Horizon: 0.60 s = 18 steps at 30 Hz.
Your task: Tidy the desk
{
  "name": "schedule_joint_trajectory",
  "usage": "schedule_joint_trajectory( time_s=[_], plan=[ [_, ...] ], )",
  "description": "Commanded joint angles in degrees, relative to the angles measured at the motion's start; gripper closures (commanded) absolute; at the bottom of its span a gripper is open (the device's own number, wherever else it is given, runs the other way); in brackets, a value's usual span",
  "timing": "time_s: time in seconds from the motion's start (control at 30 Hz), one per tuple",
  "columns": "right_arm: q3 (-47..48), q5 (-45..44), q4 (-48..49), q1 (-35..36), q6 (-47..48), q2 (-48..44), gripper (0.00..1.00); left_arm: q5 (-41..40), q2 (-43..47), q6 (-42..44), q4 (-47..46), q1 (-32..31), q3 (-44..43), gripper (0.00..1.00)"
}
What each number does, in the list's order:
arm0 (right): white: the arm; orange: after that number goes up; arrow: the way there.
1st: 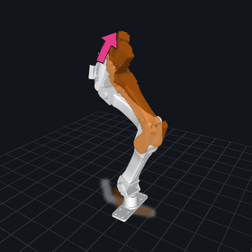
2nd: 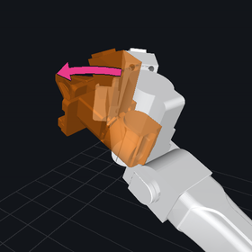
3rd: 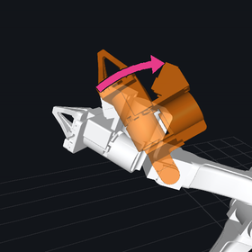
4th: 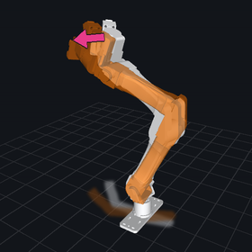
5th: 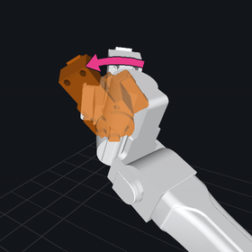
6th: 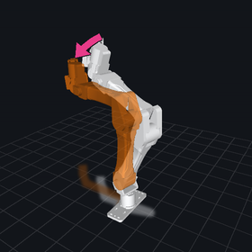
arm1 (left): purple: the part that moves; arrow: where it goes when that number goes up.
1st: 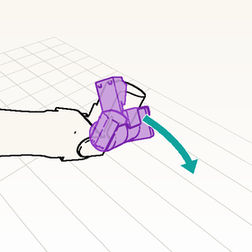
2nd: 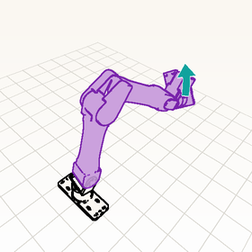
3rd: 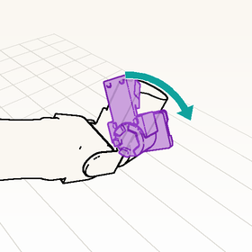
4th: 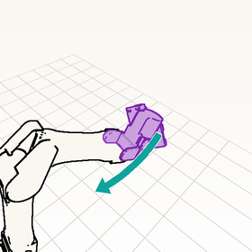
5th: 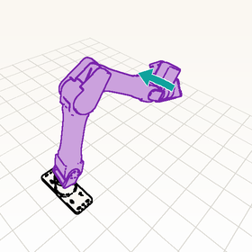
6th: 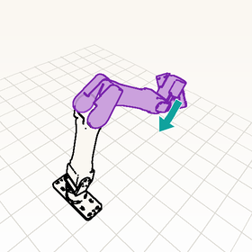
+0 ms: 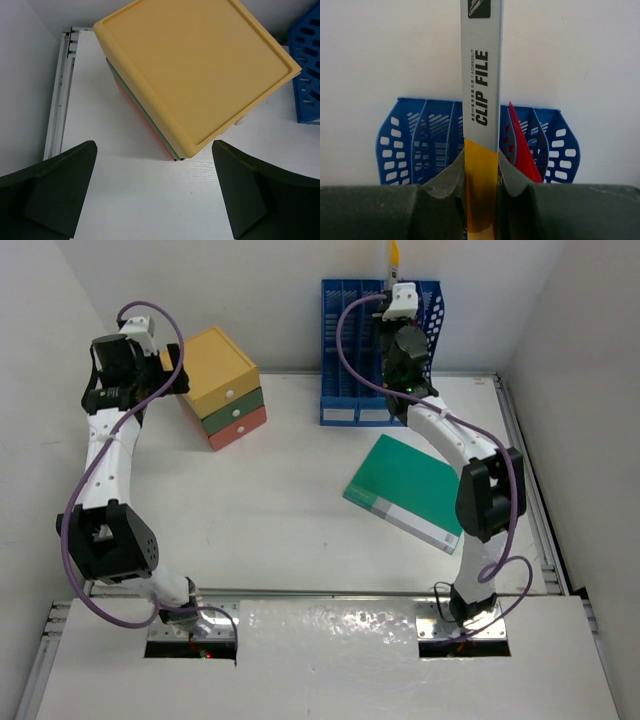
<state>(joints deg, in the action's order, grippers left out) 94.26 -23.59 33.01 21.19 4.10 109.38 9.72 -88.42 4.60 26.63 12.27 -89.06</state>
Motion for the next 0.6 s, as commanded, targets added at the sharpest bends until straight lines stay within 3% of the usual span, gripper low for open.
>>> schedule_joint_trajectory(
  time_s=[0.0, 0.57],
  plan=[
    [2.9, 0.6, 9.7, -1.1, -0.1, 1.3, 1.00, 0.7, -0.3, 1.0, -2.9, 1.1, -1.9, 0.01],
    [-4.1, 12.3, 26.0, -6.7, -7.4, 15.3, 1.00, 2.6, -2.8, 3.2, -0.4, 1.4, -3.5, 0.00]
  ],
)
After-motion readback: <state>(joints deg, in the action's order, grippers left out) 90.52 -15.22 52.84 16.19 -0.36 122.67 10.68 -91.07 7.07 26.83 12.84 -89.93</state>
